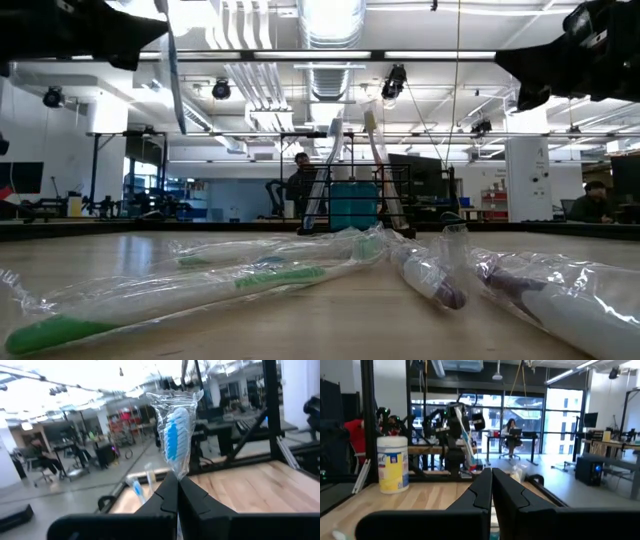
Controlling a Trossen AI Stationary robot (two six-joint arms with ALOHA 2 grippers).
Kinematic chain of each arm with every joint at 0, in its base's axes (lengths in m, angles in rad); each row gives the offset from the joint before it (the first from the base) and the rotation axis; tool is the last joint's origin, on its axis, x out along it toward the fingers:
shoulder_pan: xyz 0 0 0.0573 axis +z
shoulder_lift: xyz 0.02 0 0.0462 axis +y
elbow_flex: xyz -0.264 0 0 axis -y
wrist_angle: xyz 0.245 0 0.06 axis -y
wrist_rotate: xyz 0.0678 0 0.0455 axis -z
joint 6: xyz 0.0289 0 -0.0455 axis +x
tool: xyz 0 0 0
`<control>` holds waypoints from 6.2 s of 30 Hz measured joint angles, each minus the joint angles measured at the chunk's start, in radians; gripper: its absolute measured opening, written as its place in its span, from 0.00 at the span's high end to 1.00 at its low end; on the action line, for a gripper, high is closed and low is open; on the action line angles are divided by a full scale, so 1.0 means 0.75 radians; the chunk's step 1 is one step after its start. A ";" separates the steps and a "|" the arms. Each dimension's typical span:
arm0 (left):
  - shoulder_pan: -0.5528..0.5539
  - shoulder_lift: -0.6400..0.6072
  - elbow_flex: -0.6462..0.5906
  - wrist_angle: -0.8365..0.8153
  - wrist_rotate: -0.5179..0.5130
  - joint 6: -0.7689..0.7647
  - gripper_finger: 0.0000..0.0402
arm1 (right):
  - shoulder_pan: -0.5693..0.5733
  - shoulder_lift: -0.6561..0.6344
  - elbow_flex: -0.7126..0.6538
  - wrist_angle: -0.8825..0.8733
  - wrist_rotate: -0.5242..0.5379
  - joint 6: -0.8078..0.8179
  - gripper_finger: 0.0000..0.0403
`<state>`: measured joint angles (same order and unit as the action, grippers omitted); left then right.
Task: Pick & Place toothbrushing station
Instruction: Put the bottom blue toothbrush into the wire organizer, then put the right purple toothbrush into the wire organizer
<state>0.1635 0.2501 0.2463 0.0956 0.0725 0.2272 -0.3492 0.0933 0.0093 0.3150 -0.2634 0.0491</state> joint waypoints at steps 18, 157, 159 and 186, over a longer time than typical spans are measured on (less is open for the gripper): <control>0.001 -0.332 -0.207 -0.100 -0.015 -0.070 1.00 | 0.000 0.003 0.000 -0.032 0.001 0.076 0.98; 0.335 1.668 0.537 0.806 0.321 -0.225 0.45 | 0.000 0.003 0.000 -0.065 0.105 0.029 0.98; 0.336 1.587 0.537 0.722 0.318 -0.193 0.46 | 0.001 0.003 0.000 -0.065 0.105 0.029 0.98; 0.304 0.430 0.048 0.244 0.154 -0.240 0.99 | 0.001 0.012 0.000 -0.073 0.106 0.015 0.98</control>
<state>0.3916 0.5725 0.2823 0.2784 0.1877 0.0472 -0.3489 0.1020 0.0093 0.2604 -0.1841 0.0601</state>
